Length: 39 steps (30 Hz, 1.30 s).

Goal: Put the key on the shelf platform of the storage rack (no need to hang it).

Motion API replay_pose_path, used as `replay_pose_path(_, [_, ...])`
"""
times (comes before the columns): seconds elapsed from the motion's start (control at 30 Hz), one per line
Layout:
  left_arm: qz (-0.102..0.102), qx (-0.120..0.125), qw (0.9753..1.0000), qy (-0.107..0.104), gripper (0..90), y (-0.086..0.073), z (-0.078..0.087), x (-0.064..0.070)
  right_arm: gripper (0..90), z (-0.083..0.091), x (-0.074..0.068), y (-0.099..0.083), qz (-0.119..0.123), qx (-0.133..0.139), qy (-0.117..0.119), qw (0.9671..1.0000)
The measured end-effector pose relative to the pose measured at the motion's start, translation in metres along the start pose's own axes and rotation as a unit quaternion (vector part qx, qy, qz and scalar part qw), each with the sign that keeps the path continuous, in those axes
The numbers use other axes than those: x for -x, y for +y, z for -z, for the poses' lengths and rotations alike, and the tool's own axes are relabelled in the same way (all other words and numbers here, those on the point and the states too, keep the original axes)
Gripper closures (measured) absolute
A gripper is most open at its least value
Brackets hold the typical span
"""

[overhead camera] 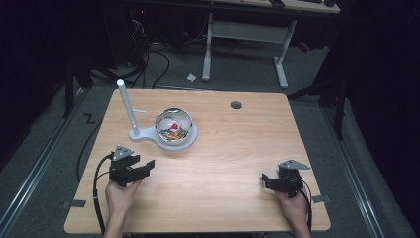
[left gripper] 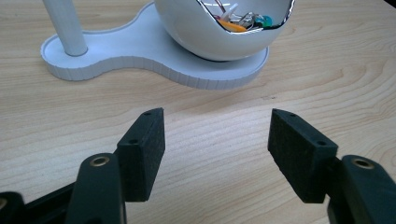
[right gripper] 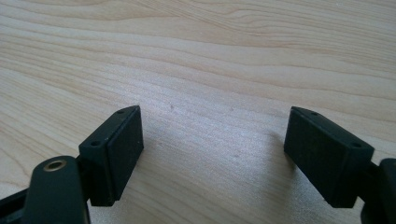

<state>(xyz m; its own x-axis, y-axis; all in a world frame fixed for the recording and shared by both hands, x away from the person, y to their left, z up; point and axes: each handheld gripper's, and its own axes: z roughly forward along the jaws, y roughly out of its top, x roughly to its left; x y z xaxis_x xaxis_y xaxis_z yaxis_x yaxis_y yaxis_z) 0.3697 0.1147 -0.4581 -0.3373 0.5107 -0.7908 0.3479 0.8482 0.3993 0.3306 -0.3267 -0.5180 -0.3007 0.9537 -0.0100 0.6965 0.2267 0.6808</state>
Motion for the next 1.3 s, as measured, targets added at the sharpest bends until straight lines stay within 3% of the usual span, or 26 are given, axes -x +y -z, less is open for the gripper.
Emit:
replay_pose_path(0.03, [0.007,0.0,1.0,0.004,37.0,-0.001,0.0,0.0,19.7,0.0,0.0,0.0,0.0,0.0,0.0,1.0])
replay_pose_path(0.07, [-0.008,-0.001,1.0,-0.003,37.0,-0.002,-0.001,-0.002,19.7,0.0,0.0,0.0,0.0,0.0,0.0,1.0])
replay_pose_path(0.1, [0.004,-0.001,1.0,0.004,36.9,-0.003,-0.001,-0.001,19.7,0.0,0.0,0.0,0.0,0.0,0.0,1.0])
replay_pose_path(0.13, [-0.004,-0.001,1.0,0.003,36.9,-0.004,-0.002,-0.003,19.7,0.0,0.0,0.0,0.0,0.0,0.0,1.0])
replay_pose_path(0.2, [0.002,-0.005,1.0,0.007,36.8,-0.007,-0.003,-0.004,19.8,0.0,0.0,0.0,0.0,0.0,0.0,1.0])
replay_pose_path(0.33, [-0.008,-0.01,0.9999,0.007,36.8,-0.011,-0.005,-0.008,19.7,0.0,0.0,0.0,0.0,0.0,0.0,1.0])
replay_pose_path(0.7, [-0.005,-0.014,0.9996,0.022,36.8,-0.024,-0.011,-0.017,19.8,0.0,0.0,0.0,0.0,0.0,0.0,1.0])
replay_pose_path(0.73, [-0.018,0.008,0.9998,0.0,36.7,-0.025,-0.015,-0.018,19.7,0.0,0.0,0.0,0.0,0.0,0.0,1.0])
replay_pose_path(0.77, [-0.023,0.011,0.9997,0.002,36.5,-0.026,-0.016,-0.02,19.8,0.0,0.0,0.0,0.0,0.0,0.0,1.0])
replay_pose_path(0.8, [-0.013,-0.008,0.9995,0.026,36.4,-0.028,-0.013,-0.02,19.8,0.0,0.0,0.0,0.0,0.0,0.0,1.0])
replay_pose_path(0.83, [-0.011,-0.007,0.9994,0.031,36.0,-0.03,-0.014,-0.02,19.7,0.0,0.0,0.0,0.0,0.0,0.0,1.0])
replay_pose_path(0.93, [-0.019,-0.005,0.9992,0.034,35.1,-0.034,-0.016,-0.023,19.8,0.0,0.0,0.0,0.0,0.0,0.0,1.0])
replay_pose_path(1.03, [-0.015,0.0,0.9992,0.038,34.6,-0.037,-0.017,-0.024,19.7,0.0,0.0,0.0,0.0,0.0,0.0,1.0])
replay_pose_path(1.23, [-0.034,0.011,0.9987,0.037,34.2,-0.043,-0.02,-0.029,19.7,0.0,0.0,0.0,0.0,0.0,0.0,1.0])
replay_pose_path(1.3, [-0.029,0.011,0.9988,0.038,34.1,-0.044,-0.021,-0.03,19.7,0.0,0.0,0.0,0.0,0.0,0.0,1.0])
